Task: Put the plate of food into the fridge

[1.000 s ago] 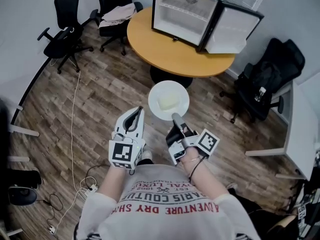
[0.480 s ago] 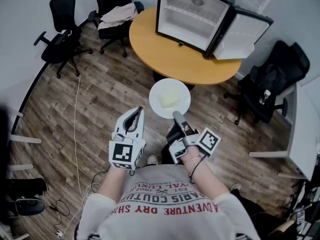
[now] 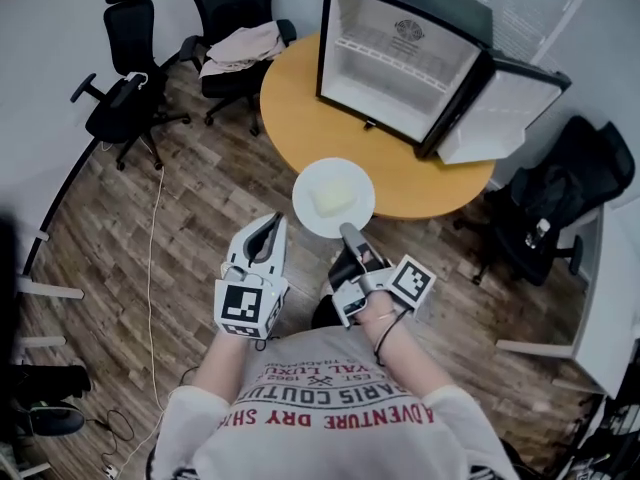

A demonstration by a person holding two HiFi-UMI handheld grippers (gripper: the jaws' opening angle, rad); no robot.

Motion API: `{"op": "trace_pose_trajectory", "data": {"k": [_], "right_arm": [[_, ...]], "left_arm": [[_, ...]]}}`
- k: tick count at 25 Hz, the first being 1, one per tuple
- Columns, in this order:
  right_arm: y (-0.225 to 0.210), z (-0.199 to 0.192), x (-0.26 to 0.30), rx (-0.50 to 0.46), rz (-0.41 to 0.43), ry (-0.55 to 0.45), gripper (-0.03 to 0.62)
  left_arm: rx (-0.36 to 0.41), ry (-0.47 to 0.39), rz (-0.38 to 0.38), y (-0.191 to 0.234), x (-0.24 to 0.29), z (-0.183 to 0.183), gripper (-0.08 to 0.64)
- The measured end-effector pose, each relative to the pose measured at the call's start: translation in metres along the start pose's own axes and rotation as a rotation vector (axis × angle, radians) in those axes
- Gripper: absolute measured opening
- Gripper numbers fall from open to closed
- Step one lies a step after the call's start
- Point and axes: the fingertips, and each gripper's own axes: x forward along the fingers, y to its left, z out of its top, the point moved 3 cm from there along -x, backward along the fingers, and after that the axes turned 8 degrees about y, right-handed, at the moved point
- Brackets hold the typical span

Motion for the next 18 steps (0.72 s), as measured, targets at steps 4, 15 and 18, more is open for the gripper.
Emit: {"op": "trace_pose_trajectory", "data": {"k": [4, 15, 18], "right_arm": [[0.009, 0.046, 0.036, 0.002, 0.015, 0.015, 0.037], [0.007, 0.158, 0.082, 0.027, -0.004, -0.001, 0.037], [0.006, 0.178, 0.088, 0.035, -0.007, -0.026, 0.037]], "left_arm": [[-0.001, -0.012, 0.019, 0.016, 0.055, 0.017, 0.032], [-0.001, -0.024, 0.000, 0.024, 0.184, 0.039, 0.032], [0.004, -0.029, -0.029, 0.023, 0.209, 0.047, 0.032]]}}
